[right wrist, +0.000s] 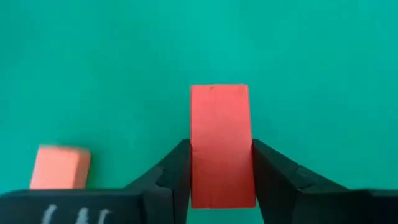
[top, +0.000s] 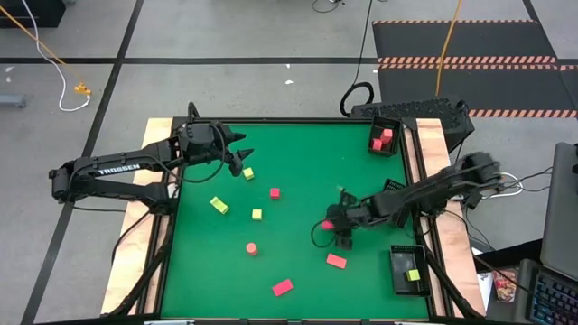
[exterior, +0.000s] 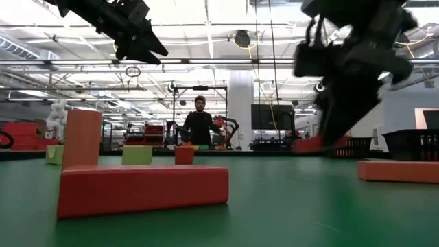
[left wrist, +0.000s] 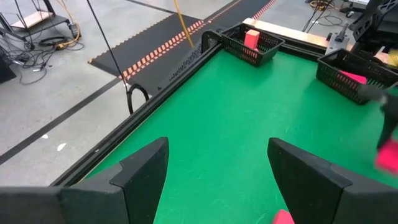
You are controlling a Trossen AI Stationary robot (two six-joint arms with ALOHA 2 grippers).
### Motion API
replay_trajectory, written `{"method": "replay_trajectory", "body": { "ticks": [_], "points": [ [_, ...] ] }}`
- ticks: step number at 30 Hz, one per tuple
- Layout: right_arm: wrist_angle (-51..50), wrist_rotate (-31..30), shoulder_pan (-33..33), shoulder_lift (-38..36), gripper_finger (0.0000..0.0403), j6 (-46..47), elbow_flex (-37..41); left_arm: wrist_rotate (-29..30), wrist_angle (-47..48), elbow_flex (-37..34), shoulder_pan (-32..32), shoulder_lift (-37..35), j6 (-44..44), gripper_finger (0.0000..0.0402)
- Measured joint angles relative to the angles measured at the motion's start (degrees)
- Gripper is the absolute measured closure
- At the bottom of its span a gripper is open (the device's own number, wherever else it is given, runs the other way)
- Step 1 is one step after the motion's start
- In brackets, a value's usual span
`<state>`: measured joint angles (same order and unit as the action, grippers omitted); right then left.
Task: Sort & place blocks by color
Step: Put the right red block into the middle right black bin
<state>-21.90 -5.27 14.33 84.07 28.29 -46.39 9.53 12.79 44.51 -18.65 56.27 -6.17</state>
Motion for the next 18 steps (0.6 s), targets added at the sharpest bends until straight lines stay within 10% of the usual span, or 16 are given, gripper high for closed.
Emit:
{"method": "replay_trajectory", "body": {
  "ticks": [8, 18],
  "points": [
    [-38.0, -0.4, 0.5, -18.7, 0.028, 41.4, 0.0, 0.0, -0.7, 0.0, 0.0, 0.0, -0.1, 0.0128],
    [-51.7, -2.1, 3.0, -26.3, 0.028, 55.5, 1.0, 0.0, -1.1, 0.0, 0.0, 0.0, -1.7, 0.0128]
  ]
}}
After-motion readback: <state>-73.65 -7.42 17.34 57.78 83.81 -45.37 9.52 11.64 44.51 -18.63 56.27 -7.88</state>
